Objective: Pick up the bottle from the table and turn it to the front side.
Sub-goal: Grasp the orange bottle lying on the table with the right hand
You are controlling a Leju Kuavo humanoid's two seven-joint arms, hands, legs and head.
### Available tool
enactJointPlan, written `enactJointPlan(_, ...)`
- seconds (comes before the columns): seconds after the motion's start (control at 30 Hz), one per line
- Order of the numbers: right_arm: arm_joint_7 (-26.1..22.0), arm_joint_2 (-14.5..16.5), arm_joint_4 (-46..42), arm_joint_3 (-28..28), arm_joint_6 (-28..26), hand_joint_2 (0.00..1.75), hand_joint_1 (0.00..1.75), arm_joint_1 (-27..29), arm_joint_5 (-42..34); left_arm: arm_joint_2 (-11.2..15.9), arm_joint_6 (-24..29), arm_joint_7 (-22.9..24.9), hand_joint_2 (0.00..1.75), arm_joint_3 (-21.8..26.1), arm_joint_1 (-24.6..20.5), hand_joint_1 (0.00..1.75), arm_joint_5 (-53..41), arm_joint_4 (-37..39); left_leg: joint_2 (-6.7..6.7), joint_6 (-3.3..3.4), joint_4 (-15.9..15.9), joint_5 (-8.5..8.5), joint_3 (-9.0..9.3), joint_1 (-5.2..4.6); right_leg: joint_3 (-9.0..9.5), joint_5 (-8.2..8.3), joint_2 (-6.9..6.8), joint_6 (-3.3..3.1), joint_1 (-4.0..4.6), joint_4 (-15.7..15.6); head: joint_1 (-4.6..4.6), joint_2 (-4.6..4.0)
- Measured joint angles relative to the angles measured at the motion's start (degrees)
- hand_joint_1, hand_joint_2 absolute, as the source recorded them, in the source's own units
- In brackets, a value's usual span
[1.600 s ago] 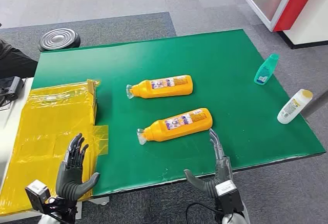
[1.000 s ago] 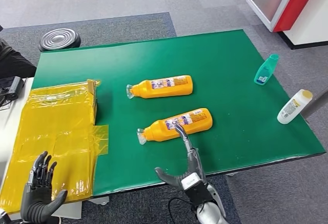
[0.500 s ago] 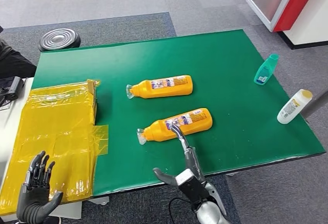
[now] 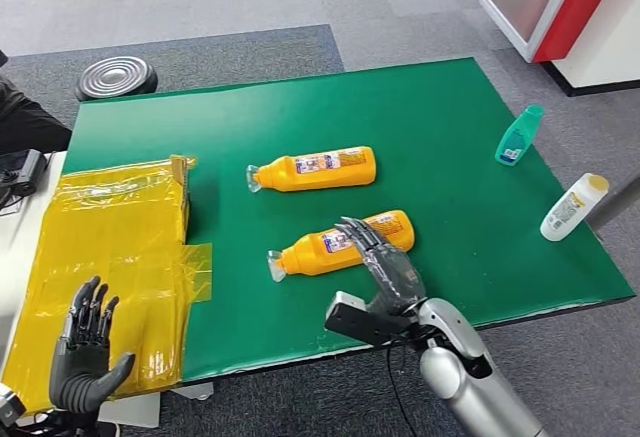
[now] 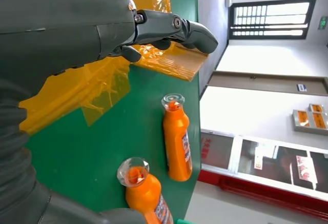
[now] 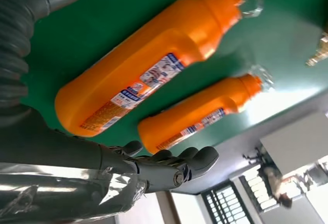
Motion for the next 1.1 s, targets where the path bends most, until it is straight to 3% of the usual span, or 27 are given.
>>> enactJointPlan(0.2,4.3,-4.8,5.3,4.3,12.2,1.75,0.0,-11.9,1.4,0.4,0.2,0.0,1.75,-1.1,-1.8,0.0,0.9,2.0,0.01,-0.02,0.0,0.16,-0.03,-0.01,-0.05,0.14,0.0,-0.01,-0.01,0.0,0.0,0.0)
enactJointPlan(0.43,6.0,-5.7,14.1,9.5,16.7,1.75,0.0,-22.8,2.9,0.7,0.3,0.0,1.75,-1.8,-3.2,0.0,1.1,3.9,0.01,-0.04,0.0,0.24,-0.05,0.0,-0.06,0.19,0.0,-0.01,0.0,0.0,-0.01,-0.01)
enactJointPlan(0.6,6.5,-5.8,17.9,11.7,17.6,1.75,0.0,-26.2,3.1,0.8,0.3,0.0,1.75,-2.0,-3.7,0.0,1.1,4.8,-0.01,-0.03,0.0,0.24,-0.06,-0.01,-0.07,0.2,0.0,-0.01,0.0,0.0,0.0,-0.01)
enactJointPlan(0.9,6.1,-5.8,28.8,18.6,25.5,1.75,0.0,-33.9,1.9,1.4,0.3,0.0,1.75,-2.9,-5.4,0.0,1.2,7.1,-0.02,0.0,0.0,0.26,-0.08,-0.01,-0.07,0.23,-0.01,0.03,0.0,0.0,-0.01,0.0)
enactJointPlan(1.1,5.3,-5.8,34.1,21.8,25.3,1.75,0.0,-35.4,0.6,1.6,0.3,0.0,1.75,-3.8,-6.2,0.0,1.3,8.4,-0.02,0.0,0.0,0.26,-0.09,-0.01,-0.06,0.24,-0.01,0.04,0.0,0.0,-0.01,0.0)
